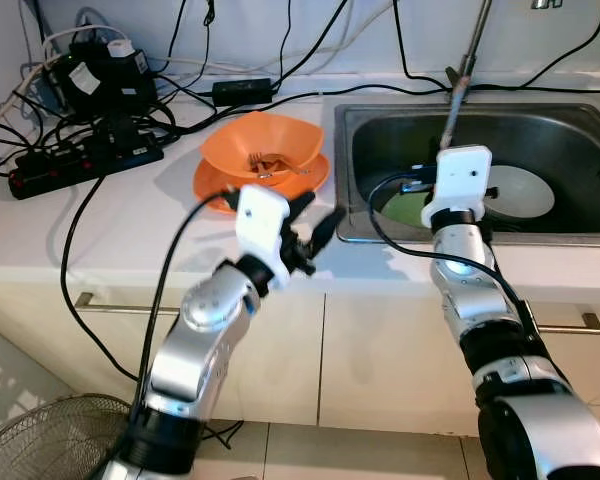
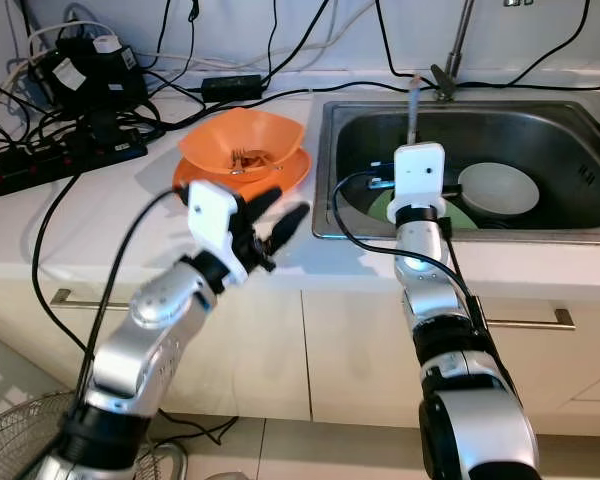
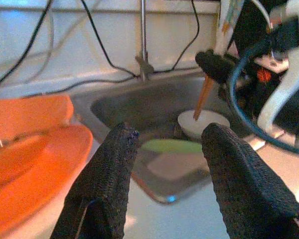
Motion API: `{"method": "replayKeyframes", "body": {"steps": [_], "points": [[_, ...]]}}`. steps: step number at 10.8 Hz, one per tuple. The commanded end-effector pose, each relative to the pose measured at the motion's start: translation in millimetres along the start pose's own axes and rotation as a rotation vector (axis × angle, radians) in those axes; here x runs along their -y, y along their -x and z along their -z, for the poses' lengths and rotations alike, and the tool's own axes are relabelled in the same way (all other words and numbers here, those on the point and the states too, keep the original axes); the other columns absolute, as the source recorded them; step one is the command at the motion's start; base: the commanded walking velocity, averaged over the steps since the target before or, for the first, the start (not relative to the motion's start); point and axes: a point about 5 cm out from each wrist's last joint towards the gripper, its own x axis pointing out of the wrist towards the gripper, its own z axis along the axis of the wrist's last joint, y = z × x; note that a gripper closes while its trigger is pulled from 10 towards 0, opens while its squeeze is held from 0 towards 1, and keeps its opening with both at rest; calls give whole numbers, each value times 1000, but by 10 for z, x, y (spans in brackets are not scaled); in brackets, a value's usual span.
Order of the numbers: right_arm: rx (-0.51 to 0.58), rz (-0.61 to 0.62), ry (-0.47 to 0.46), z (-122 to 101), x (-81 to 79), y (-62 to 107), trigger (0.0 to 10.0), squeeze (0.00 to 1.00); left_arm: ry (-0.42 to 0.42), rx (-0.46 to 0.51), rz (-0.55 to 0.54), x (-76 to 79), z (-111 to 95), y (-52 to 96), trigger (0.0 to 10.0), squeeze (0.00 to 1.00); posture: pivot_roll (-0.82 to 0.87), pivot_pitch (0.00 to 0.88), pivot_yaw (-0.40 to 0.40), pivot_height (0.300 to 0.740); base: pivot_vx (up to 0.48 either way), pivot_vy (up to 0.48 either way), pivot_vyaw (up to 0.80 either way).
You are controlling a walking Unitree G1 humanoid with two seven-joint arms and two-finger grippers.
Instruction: Kitchen organization
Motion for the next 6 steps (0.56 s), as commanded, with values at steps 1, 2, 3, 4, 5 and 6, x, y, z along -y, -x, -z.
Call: {"method": "replayKeyframes", "body": {"steps": [1, 2, 3, 4, 5, 6], "points": [[-2, -14, -31, -21, -25, -49, 10000, 0, 1, -40, 17, 28, 86, 19, 10000, 0, 113, 0, 41, 740, 0, 0, 0], [-18, -24, -47, 1, -41, -53, 10000, 0, 4, -60, 14, 25, 151, 23, 10000, 0, 118, 0, 39, 740, 0, 0, 0], [-43, -41, -70, 41, -68, -45, 10000, 0, -9, -96, 5, 15, 251, 28, 10000, 0, 115, 0, 40, 740, 0, 0, 0], [-63, -52, -74, 84, -79, -31, 10000, 0, -11, -103, -2, 22, 265, 24, 10000, 0, 114, 0, 38, 740, 0, 0, 0], [-77, -78, -67, 129, -125, 1, 10000, 0, 1, -104, 0, 47, 270, 20, 10000, 0, 111, 0, 36, 740, 0, 0, 0], [-87, -89, -66, 158, -145, 23, 10000, 0, 1, -104, 7, 70, 275, 17, 10000, 0, 118, 0, 33, 740, 0, 0, 0]]}}
